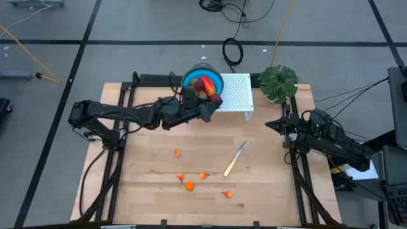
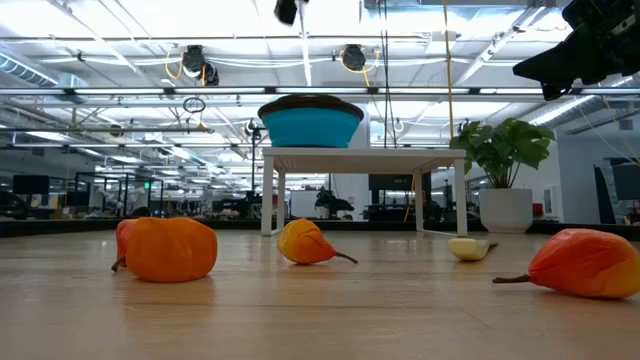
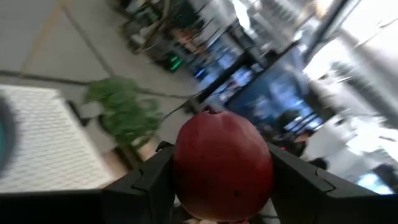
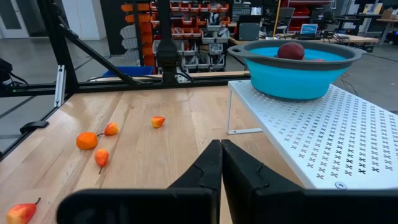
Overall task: Pick & Place Fruit
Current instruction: Put the red pomegranate into the blue strainer bowl on the shelf
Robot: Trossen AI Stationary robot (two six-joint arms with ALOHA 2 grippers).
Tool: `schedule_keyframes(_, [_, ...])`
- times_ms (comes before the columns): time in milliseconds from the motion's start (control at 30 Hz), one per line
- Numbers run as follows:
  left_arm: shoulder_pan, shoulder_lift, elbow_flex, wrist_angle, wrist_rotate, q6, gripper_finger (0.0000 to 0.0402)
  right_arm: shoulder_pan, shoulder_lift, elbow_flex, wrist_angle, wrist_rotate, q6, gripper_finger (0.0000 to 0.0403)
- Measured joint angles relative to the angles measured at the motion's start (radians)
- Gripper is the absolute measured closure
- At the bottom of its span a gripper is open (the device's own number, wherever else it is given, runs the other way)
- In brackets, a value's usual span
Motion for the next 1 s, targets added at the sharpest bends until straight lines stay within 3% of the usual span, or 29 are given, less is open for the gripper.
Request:
schedule_keyframes(467, [0.198,0.000,0.001,-0.192,0.134,0.135,0.0190,0.000,0.000,0.000,-0.001,0.002,0.000,0.0399])
schedule_keyframes(767, [0.268,0.009,0.231,-0.636,0.097,0.355,0.0190,0.000,0.000,0.000,-0.001,0.003,0.000,0.0399])
schedule_keyframes(1000, [0.317,0.014,0.282,-0.732,0.094,0.475,0.0190,0.000,0.000,0.000,-0.002,0.003,0.000,0.0399])
